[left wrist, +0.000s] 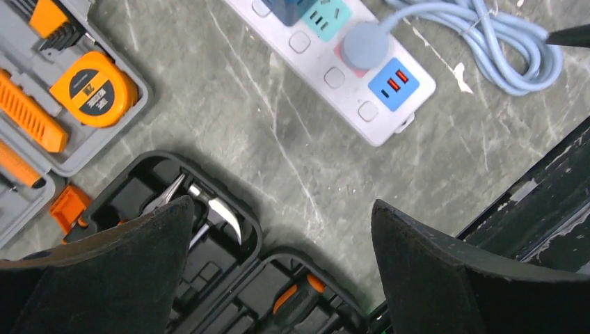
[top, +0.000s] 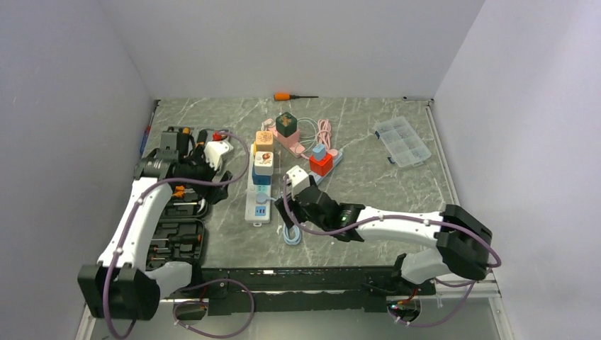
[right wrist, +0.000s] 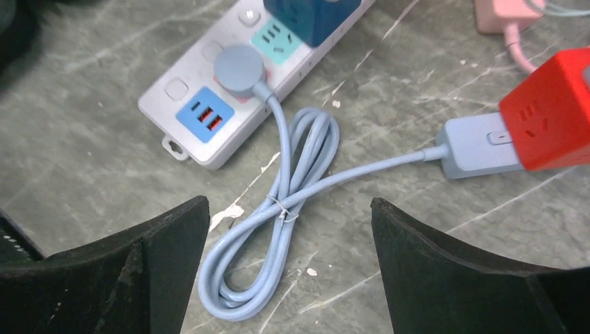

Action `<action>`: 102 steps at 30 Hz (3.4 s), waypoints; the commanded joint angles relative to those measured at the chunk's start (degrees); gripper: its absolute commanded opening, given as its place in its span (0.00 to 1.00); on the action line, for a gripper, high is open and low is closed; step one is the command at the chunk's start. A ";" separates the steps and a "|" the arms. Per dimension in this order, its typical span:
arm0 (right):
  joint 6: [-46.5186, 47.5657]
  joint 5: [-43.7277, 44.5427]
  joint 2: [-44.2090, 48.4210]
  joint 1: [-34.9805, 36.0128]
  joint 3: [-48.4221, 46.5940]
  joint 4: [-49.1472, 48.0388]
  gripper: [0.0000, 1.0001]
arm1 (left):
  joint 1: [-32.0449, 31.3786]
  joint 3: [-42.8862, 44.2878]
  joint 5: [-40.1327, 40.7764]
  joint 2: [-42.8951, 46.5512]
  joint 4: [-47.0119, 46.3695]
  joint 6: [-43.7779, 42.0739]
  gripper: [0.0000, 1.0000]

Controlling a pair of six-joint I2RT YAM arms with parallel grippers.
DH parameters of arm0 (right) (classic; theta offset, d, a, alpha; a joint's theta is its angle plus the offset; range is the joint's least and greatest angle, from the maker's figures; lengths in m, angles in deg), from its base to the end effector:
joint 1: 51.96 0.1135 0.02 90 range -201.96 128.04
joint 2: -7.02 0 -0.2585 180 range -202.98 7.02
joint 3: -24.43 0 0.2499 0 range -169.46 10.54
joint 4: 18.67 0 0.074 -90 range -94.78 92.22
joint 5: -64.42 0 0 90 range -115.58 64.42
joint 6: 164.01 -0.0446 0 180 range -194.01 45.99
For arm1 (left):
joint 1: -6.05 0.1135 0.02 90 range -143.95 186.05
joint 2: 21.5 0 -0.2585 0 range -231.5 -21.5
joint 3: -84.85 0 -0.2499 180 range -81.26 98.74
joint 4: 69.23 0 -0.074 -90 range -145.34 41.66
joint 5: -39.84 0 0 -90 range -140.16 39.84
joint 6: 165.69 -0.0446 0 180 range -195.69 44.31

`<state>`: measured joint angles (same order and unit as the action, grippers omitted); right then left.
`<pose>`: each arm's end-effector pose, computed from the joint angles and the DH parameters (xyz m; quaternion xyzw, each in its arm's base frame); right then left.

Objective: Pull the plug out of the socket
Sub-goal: Pick up the socket from the center of the board.

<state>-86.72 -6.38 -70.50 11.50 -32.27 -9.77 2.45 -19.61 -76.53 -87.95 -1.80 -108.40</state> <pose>0.1465 0.2605 0.2195 -0.2898 0.8063 0.1919 0.4786 0.2216 -0.0338 0.2930 0.3510 0.8707 -0.1457 0.3122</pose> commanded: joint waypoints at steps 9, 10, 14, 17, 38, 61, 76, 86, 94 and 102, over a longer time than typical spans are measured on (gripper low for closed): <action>2.68 5.91 -17.73 1.40 -6.53 -8.09 0.82 | -0.10 -16.03 -8.05 32.24 -3.62 -21.90 0.99; 3.19 6.47 -18.77 1.40 -7.11 -8.34 0.81 | -0.10 -17.89 -8.50 34.41 -4.56 -22.87 0.99; 5.12 8.19 -22.40 1.42 -9.13 -9.60 0.75 | -0.10 -21.53 -10.41 39.22 -7.93 -24.71 0.99; 6.37 8.68 -24.76 1.46 -10.46 -10.69 0.72 | -0.10 -23.81 -10.87 40.57 -9.12 -26.29 0.99; 5.79 1.14 -23.02 1.36 -7.13 -17.03 0.00 | -0.10 -41.10 -18.86 47.27 -19.56 -48.09 0.99; -3.33 -13.14 -8.20 -0.94 -5.18 -18.48 0.00 | -0.10 -56.36 -36.24 53.11 -29.04 -77.45 0.99; -6.05 -13.89 -8.69 -1.63 -6.15 -20.45 0.00 | -0.26 -56.20 -37.89 38.44 -34.35 -88.37 0.99; -8.90 -16.91 -11.79 -1.62 -6.84 -23.64 0.00 | -4.99 -58.49 -38.68 35.35 -58.70 -69.03 0.93; -9.41 -17.62 -13.23 -1.84 -5.61 -24.08 0.00 | -7.11 -58.36 -32.54 34.85 -66.87 -57.73 0.73; -7.55 -17.99 -13.00 -1.87 -3.43 -23.24 0.18 | -7.13 -59.12 -33.13 39.04 -63.10 -59.02 0.37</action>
<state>-93.74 -20.15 -84.68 8.70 -35.61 -24.88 -4.28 -79.48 -107.15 -50.80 -61.73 -167.46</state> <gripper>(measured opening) 0.093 0.447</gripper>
